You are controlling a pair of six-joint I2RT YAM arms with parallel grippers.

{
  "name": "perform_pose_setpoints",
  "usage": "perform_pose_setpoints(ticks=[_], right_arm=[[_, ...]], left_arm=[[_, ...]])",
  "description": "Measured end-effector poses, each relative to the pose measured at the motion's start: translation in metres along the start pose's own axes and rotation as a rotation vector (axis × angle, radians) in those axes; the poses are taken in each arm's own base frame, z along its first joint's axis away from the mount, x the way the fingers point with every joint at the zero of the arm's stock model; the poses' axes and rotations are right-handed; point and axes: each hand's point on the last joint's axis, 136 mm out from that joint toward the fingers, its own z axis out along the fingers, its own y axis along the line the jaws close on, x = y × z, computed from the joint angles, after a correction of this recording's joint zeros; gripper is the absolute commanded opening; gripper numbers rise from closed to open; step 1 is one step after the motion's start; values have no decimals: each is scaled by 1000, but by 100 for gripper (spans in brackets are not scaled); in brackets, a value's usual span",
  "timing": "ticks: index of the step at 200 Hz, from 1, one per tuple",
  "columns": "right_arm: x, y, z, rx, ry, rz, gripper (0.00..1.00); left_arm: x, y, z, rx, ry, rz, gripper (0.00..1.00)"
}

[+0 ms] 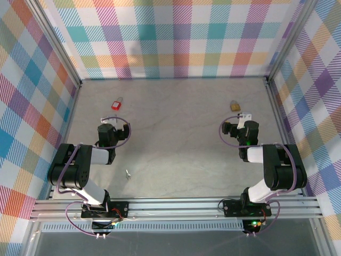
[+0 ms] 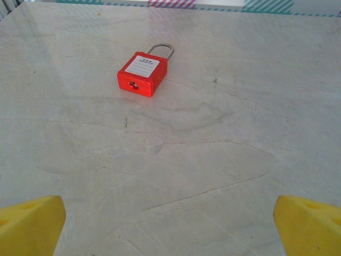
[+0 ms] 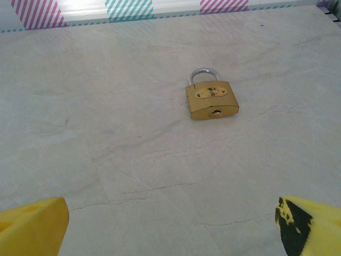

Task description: Unlock with the key

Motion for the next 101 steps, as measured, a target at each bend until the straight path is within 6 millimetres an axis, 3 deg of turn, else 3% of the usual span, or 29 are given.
perform_pose_setpoints(ticks=[87, 101], right_arm=[[4, 2, -1, 0, 53, -2, 99], [-8, 3, -1, 12, 86, -1, 99]], left_arm=[[0, 0, 0, 0, 0, 0, 100], [0, 0, 0, 0, 0, 0, 100]])
